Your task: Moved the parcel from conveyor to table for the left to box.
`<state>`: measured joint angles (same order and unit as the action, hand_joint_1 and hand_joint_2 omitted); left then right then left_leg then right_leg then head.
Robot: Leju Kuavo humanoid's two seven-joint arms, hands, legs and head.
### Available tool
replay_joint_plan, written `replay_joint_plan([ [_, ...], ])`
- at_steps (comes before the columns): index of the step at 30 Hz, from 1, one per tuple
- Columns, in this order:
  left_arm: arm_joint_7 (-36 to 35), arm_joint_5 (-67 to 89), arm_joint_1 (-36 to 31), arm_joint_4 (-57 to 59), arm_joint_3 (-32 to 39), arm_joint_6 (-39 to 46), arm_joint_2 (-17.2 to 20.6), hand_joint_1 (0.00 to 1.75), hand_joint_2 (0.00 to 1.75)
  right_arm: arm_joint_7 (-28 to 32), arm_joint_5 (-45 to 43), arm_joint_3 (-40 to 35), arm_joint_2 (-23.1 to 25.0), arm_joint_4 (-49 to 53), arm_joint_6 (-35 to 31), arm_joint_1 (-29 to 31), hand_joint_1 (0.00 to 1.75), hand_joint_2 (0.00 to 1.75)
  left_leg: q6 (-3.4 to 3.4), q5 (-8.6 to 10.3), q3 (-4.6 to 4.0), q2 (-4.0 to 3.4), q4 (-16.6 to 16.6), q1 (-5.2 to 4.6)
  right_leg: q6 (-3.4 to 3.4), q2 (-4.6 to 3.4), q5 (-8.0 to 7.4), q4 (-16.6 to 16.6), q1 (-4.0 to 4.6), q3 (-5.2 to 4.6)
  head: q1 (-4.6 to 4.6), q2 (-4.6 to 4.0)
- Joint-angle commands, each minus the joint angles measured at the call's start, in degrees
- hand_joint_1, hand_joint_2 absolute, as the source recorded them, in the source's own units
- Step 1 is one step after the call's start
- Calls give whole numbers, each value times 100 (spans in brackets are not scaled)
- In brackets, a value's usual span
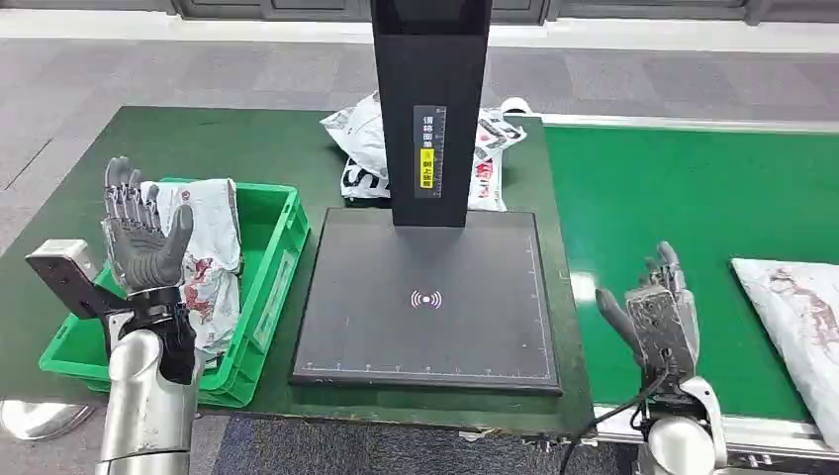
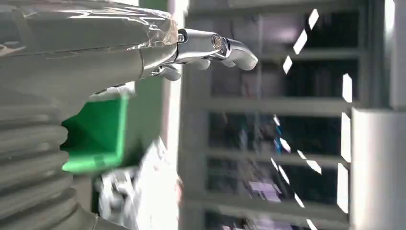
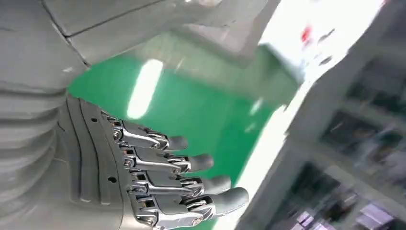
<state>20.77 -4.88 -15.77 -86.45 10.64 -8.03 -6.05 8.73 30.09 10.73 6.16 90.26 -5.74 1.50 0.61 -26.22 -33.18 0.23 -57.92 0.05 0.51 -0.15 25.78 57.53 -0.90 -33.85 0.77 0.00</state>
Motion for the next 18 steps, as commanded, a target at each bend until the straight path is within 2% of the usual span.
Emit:
replay_joint_plan([
  [1, 274, -66, 1067, -681, -1298, -477, -417, 0, 175, -961, 1715, 1050, -1601, -3481, -783, 1881, 0, 175, -11, 2, 14, -4, 8, -1, 9, -1, -9, -23, -4, 23, 0, 0],
  [2, 363, 25, 1125, -651, -1424, -331, -401, 0, 175, -1143, 2054, 1074, -1908, -4263, -922, 2310, 0, 175, -15, 4, 17, -9, 13, 0, 12, -4, -15, -34, -4, 30, 2, 0],
  [6, 401, -174, 1153, -613, -1346, -380, -474, 0, 175, -1706, 2947, 971, -2506, -5512, -1327, 2929, 0, 175, -22, -2, 0, -17, -7, -4, 22, -15, -27, -35, -8, 20, 2, 0],
  [9, 370, -251, 1184, -555, -1301, -503, -500, 0, 175, -2236, 3648, 795, -2940, -6263, -1364, 3206, 0, 175, -35, 2, -10, 11, -21, -16, 33, 13, -21, -23, -19, 18, 4, 0],
  [12, 411, -243, 1236, -509, -1322, -555, -450, 0, 175, -2532, 4108, 562, -3173, -6763, -1178, 3519, 0, 175, -37, 1, -14, 10, -21, -20, 35, 15, -21, -20, -22, 12, 2, 0],
  [18, 430, -253, 1233, -479, -1316, -560, -448, 0, 175, -2555, 4140, 544, -3163, -6794, -1173, 3567, 0, 175, -34, 0, -15, 3, -16, -15, 30, 9, -23, -22, -16, 11, 4, 0],
])
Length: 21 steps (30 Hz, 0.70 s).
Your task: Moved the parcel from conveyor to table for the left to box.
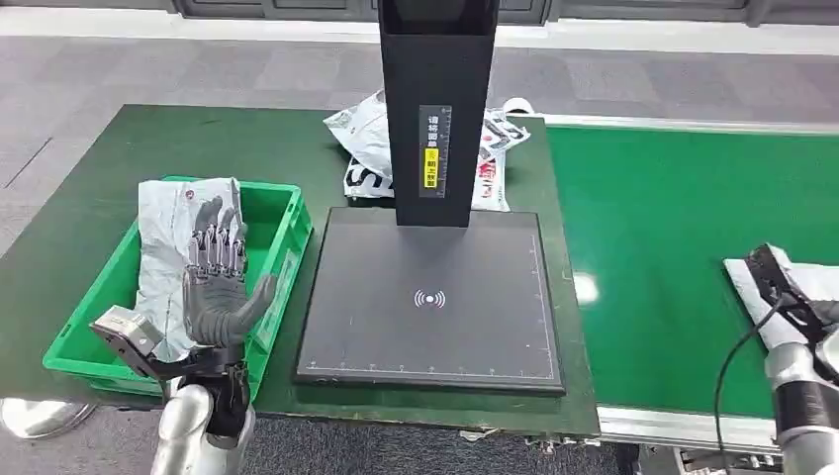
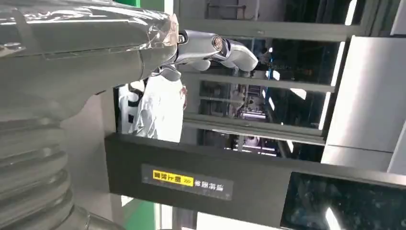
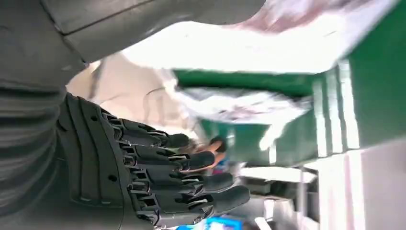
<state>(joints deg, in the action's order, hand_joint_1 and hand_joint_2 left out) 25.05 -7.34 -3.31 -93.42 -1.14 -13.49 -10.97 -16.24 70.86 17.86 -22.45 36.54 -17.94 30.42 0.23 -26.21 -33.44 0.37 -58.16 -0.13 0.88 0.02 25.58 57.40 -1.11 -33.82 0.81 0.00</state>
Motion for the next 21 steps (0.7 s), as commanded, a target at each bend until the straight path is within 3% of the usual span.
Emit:
replay_joint_plan([
  [1, 1, -15, -19, 221, -141, -17, 46, 0, 175, -109, 109, -191, -299, -1474, 79, 696, 0, 175, 4, 0, 7, -10, 6, 4, -6, -8, -3, -7, 5, 5, -2, 0],
  [9, 176, -251, 53, 549, -182, 93, 178, 0, 175, -738, 760, -595, -345, -2038, 946, 1153, 0, 175, 2, 1, 12, -29, 14, 2, -6, -25, -9, -13, 3, 6, 0, 0],
  [12, 117, -296, 40, 833, -203, 50, 152, 0, 175, -983, 867, -598, -362, -2241, 2260, 1075, 0, 175, 1, 0, 10, -20, 9, 3, -4, -16, -4, -8, 3, 6, 0, 0],
  [15, 319, -252, -47, 1394, -258, -50, 166, 0, 175, -657, 773, -488, -362, -2297, 3076, 713, 0, 175, 3, 9, 26, 3, 27, 6, -8, 7, -5, -29, 6, 28, -2, 0],
  [21, 302, -346, -110, 1518, -126, 36, 166, 0, 175, -306, 706, -418, -482, -2317, 3576, 736, 0, 175, -1, 4, 10, 0, 11, 2, -4, 6, 0, -10, 2, 10, 0, 0],
])
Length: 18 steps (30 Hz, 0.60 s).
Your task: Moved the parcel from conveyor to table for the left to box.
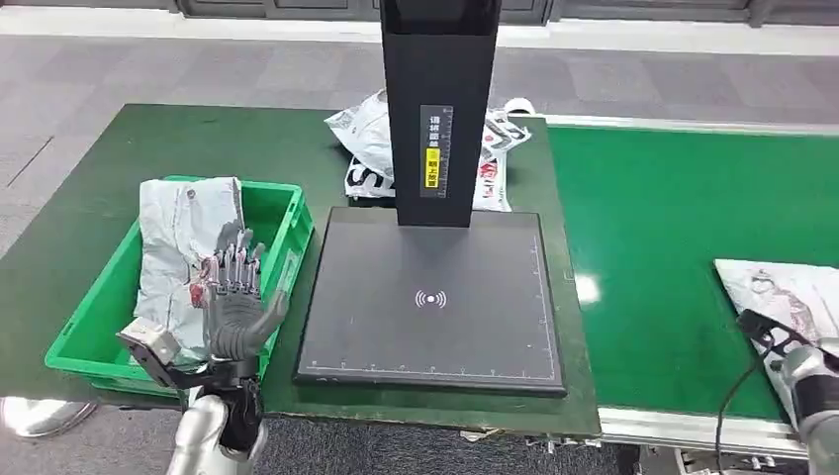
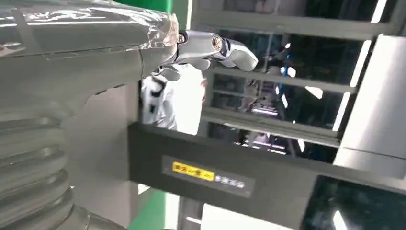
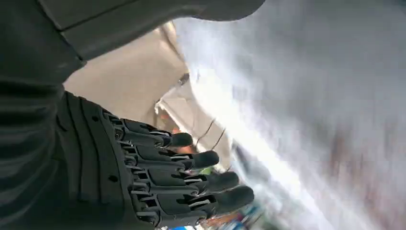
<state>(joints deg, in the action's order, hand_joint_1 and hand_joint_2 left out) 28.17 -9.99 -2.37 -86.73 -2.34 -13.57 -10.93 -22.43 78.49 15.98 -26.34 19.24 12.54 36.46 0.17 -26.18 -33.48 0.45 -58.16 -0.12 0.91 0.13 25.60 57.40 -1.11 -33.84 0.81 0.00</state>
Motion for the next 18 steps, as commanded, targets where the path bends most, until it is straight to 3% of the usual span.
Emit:
replay_joint_plan([
  [1, -18, -86, -208, 845, -4, 44, 162, 0, 175, 311, -56, -232, -96, -583, 545, 148, 0, 175, 2, 0, 8, -6, 6, 0, -5, -5, -1, -5, 0, 5, 0, 0],
  [18, -296, -233, -420, 1065, 76, 171, 75, 0, 175, 231, -19, -233, -183, -551, 551, 88, 0, 175, 2, 1, 10, -7, 8, 2, -7, -5, -2, -9, 3, 7, 0, 0],
])
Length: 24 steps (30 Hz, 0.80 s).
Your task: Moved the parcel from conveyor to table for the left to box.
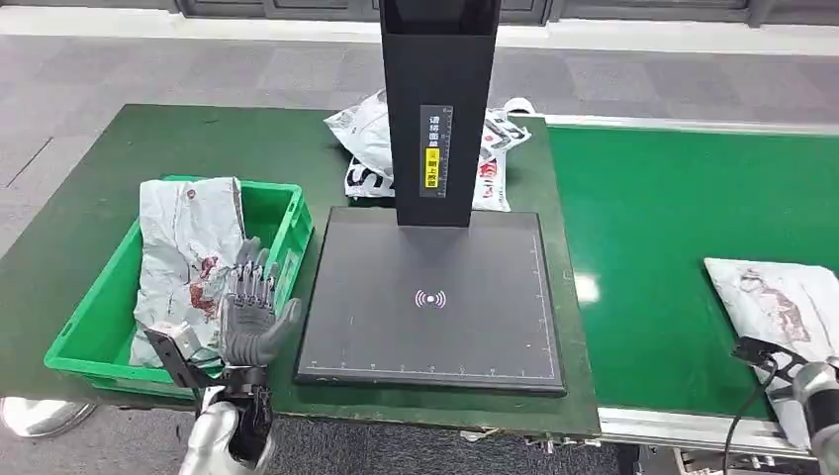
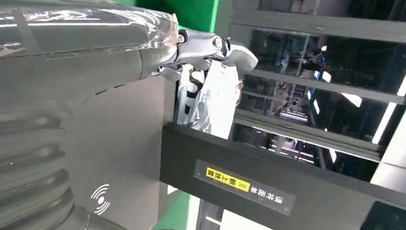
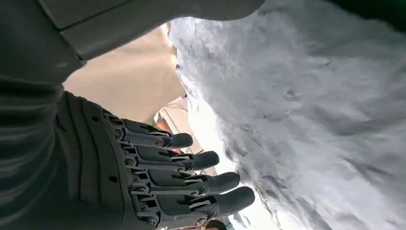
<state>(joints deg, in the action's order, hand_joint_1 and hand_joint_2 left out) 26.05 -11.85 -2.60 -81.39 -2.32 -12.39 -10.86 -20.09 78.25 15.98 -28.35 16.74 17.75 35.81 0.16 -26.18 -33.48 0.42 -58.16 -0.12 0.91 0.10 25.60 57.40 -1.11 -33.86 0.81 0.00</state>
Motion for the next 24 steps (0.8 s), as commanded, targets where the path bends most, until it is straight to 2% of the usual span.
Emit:
replay_joint_plan([
  [1, -111, -57, -444, 562, 87, 76, 59, 0, 175, -26, 5, -228, 31, -304, 27, 173, 0, 175, 6, 2, 12, -8, 11, 5, -9, -6, -5, -13, 6, 11, 0, 0],
  [2, -122, -62, -455, 573, 92, 86, 53, 0, 175, -42, 7, -229, 42, -304, 26, 186, 3, 175, 6, 4, 13, -9, 15, 5, -10, -5, -7, -16, 6, 12, 0, 0],
  [3, -140, -74, -477, 605, 97, 113, 47, 0, 175, -130, -20, -181, 89, -313, -41, 225, 175, 175, 5, 3, 7, -7, 8, 6, -8, -5, -6, -12, 7, 8, 0, 0],
  [20, -184, -37, -474, 576, 104, 212, -58, 0, 175, 208, -341, 187, 326, -241, -435, 220, 175, 175, 6, 1, 13, -20, 13, 7, -9, -16, -9, -16, 8, 12, 0, 0],
  [23, -181, -29, -411, 481, 127, 238, -50, 0, 175, 489, -695, 554, 425, -182, -774, 270, 175, 175, 6, 0, 10, -21, 9, 5, -9, -18, -7, -10, 6, 7, 0, 0],
  [24, -182, -29, -379, 406, 154, 273, -51, 0, 175, 783, -1129, 971, 510, -144, -985, 334, 175, 175, 7, 1, 14, -26, 14, 6, -11, -22, -9, -15, 7, 10, 0, 0],
])
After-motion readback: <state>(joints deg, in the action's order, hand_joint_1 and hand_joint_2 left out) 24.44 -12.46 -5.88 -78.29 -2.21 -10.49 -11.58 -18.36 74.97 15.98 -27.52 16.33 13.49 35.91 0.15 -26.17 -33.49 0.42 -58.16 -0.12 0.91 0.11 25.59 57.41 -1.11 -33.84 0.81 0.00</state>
